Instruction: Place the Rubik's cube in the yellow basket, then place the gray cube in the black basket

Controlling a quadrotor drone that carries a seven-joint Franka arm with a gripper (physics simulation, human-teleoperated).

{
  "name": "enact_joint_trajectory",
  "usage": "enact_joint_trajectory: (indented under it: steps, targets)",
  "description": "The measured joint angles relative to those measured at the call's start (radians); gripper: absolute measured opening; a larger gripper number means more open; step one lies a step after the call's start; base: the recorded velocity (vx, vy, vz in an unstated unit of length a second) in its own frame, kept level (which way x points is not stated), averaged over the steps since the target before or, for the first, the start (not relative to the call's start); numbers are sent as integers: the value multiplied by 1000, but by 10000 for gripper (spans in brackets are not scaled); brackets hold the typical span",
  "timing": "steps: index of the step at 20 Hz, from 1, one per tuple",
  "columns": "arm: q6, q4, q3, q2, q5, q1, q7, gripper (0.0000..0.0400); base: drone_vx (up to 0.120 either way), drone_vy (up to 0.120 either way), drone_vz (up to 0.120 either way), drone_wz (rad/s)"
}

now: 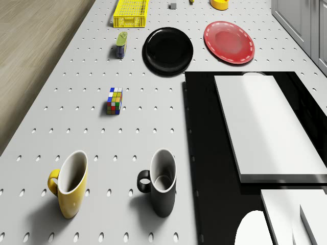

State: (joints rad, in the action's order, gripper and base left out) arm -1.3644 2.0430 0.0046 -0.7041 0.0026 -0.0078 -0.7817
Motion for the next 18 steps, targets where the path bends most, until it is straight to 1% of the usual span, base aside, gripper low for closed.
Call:
enact_joint_trajectory:
  steps: [18]
  targets:
    - [-13, 8, 6, -9, -8, -3, 0, 400, 0, 0, 0, 0]
